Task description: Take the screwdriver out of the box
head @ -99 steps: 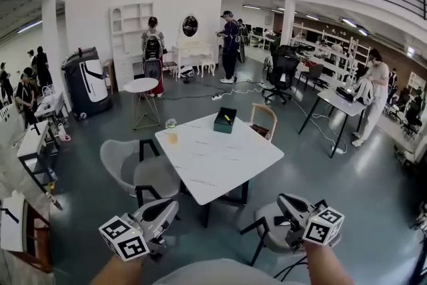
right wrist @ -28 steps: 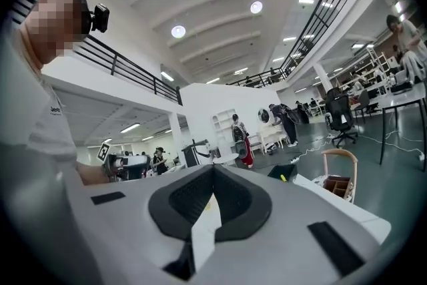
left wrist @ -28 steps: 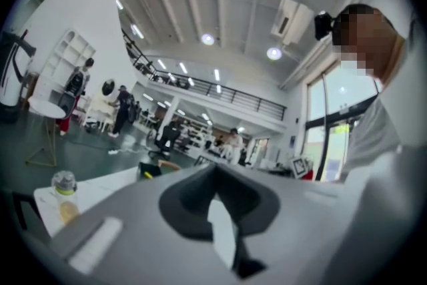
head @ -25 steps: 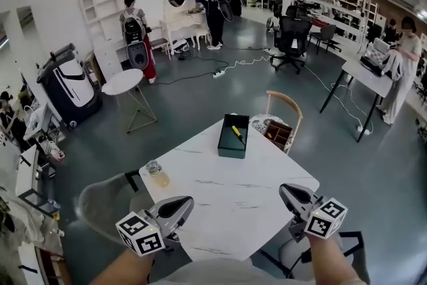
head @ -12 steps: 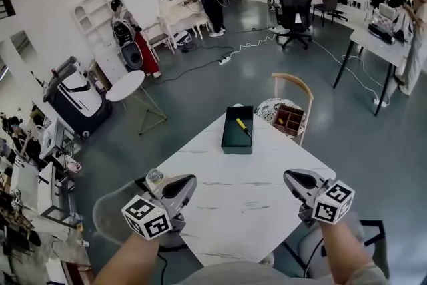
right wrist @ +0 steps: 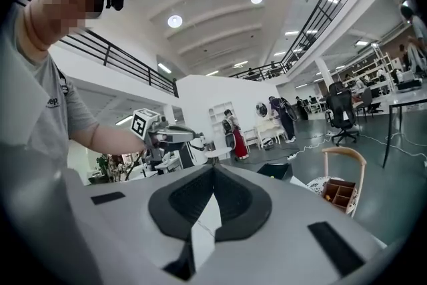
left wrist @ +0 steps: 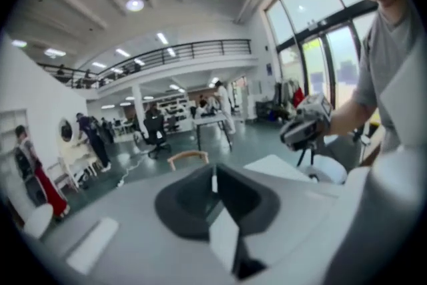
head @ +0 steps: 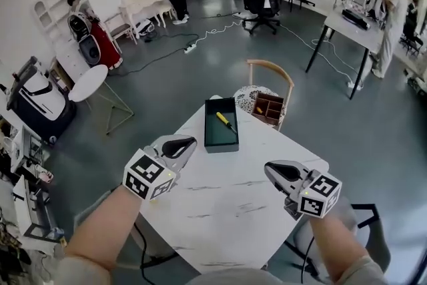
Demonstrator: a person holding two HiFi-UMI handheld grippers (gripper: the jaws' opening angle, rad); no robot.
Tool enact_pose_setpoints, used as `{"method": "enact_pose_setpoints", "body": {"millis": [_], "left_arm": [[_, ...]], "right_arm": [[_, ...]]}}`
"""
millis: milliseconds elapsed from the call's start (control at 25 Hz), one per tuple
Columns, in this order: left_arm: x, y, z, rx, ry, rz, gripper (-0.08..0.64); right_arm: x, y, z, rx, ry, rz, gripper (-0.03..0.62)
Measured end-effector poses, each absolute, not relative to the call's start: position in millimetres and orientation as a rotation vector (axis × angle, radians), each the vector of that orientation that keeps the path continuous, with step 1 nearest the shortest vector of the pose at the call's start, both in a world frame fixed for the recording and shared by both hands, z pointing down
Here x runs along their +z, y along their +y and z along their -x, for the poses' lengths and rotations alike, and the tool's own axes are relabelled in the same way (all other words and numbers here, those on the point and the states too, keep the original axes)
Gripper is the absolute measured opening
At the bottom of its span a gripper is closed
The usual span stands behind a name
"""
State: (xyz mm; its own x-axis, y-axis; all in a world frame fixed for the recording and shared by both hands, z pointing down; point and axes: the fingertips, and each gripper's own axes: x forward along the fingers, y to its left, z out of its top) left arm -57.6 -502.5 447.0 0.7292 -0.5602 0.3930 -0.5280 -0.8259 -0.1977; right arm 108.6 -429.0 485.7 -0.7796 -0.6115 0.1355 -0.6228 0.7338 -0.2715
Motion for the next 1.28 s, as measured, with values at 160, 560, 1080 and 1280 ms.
{"method": "enact_pose_setpoints", "body": {"millis": [160, 560, 1080, 1280], "left_arm": [[458.9, -549.1, 51.3, -0.903, 0.756, 2.749, 0.044], [513.4, -675.3, 63.3, -1.438, 0.324, 2.087, 0.152], [632.4, -729.3, 18.4, -1.583, -0.102, 1.807, 0.192], [662.0, -730.2, -11.5, -1.571, -0.179, 1.813, 0.192]], "right_arm": [[498.2, -444.7, -106.8, 0.503, -2.885, -1.041, 0.008], [540.9, -469.4, -119.9, 0.548, -2.853, -1.057, 0.008], [587.8, -480.4, -147.0, 0.611, -2.837, -1.108, 0.008], [597.6, -487.6, -145.6, 0.626, -2.854, -1.103, 0.008]]}}
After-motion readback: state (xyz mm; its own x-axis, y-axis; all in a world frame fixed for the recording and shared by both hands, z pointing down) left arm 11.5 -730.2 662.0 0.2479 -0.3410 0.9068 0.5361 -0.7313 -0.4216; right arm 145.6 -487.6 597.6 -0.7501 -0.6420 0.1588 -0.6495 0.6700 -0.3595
